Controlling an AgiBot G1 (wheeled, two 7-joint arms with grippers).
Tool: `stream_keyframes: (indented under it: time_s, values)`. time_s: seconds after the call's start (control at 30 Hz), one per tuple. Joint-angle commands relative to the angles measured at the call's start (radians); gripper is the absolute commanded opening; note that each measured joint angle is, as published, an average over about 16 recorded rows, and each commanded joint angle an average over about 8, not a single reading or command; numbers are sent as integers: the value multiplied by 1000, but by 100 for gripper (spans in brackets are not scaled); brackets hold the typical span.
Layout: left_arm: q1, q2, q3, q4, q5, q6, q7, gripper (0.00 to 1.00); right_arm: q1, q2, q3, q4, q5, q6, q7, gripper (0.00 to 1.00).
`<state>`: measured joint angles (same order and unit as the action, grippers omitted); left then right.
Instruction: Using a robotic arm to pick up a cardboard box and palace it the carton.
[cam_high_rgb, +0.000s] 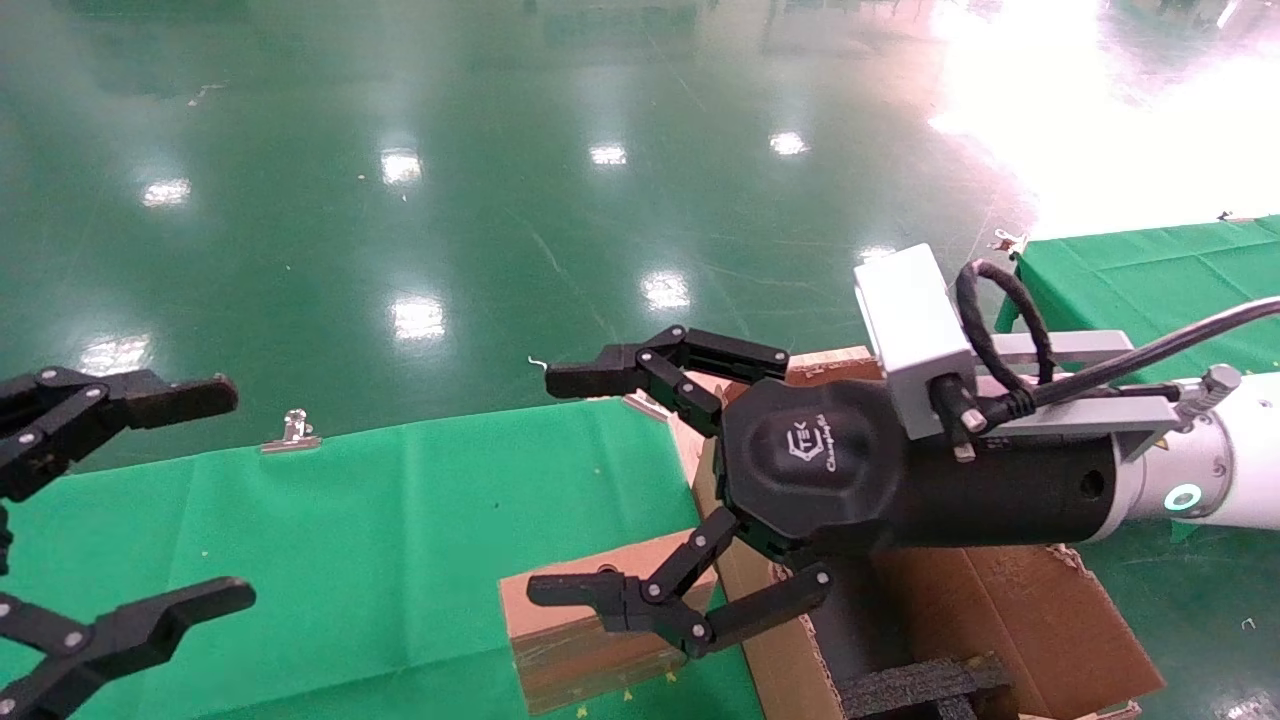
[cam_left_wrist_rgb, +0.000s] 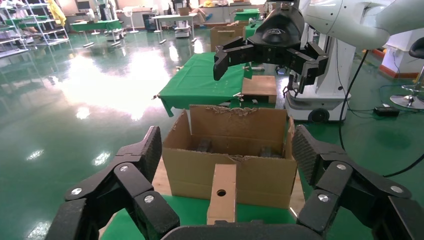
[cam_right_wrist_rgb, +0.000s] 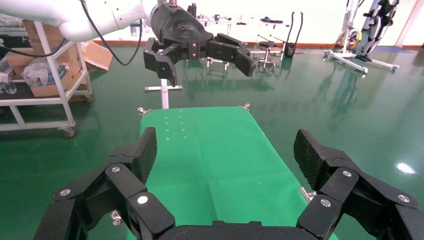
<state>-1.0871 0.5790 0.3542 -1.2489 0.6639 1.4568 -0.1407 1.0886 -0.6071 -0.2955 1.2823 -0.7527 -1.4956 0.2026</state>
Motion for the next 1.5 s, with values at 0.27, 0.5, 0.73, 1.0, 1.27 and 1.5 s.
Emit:
stream_keyframes:
  time_s: [0.27,0.5,0.73,1.0,1.27,1.5]
  values:
    - [0,0,0,0,0,0,0,0,86,-2,-65,-24,-121,-41,40,100]
    - [0,0,0,0,0,0,0,0,215,-58,-186,-101,-303,-78,63,100]
    - [0,0,0,0,0,0,0,0,316,-125,-331,-196,-436,-89,40,100]
    - [0,0,0,0,0,0,0,0,428,-202,-496,-298,-536,-90,-17,100]
    - [0,0,0,0,0,0,0,0,544,-303,-648,-411,-631,-90,-91,100]
    - [0,0,0,0,0,0,0,0,623,-392,-764,-512,-677,-89,-163,100]
